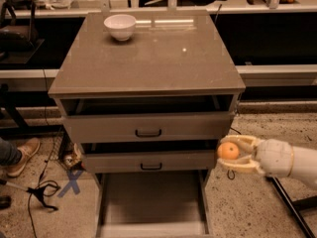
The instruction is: Pick orange from bottom drawer and place on counter
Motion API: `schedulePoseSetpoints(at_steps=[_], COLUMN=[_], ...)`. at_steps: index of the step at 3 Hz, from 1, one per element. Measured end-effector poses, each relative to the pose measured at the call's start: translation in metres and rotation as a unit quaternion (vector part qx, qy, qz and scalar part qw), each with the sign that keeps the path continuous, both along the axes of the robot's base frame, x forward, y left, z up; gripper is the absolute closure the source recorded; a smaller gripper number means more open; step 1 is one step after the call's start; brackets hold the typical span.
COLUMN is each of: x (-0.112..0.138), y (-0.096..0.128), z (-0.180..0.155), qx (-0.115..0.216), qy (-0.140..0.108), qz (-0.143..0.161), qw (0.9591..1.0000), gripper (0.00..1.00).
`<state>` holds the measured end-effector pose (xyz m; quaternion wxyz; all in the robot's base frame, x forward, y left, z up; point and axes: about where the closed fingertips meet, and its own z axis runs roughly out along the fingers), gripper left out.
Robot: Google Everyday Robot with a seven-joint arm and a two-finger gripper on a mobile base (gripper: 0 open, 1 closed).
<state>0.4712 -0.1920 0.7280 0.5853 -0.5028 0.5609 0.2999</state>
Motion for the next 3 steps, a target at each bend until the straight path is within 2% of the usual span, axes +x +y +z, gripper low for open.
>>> schedulePoseSetpoints(at_steps=[1, 2, 3], x=[0.018, 0.018, 0.034], y=[-0.024, -0.024, -0.024], z=[0.071, 0.071, 0.097], qx=[-0.001, -0.001, -0.002], qy=[-0.032, -0.032, -0.039], qz=[-0.02, -0.02, -0.013], qw=[0.9993, 0.9993, 0.9992], gripper=[1.0, 1.0, 1.0])
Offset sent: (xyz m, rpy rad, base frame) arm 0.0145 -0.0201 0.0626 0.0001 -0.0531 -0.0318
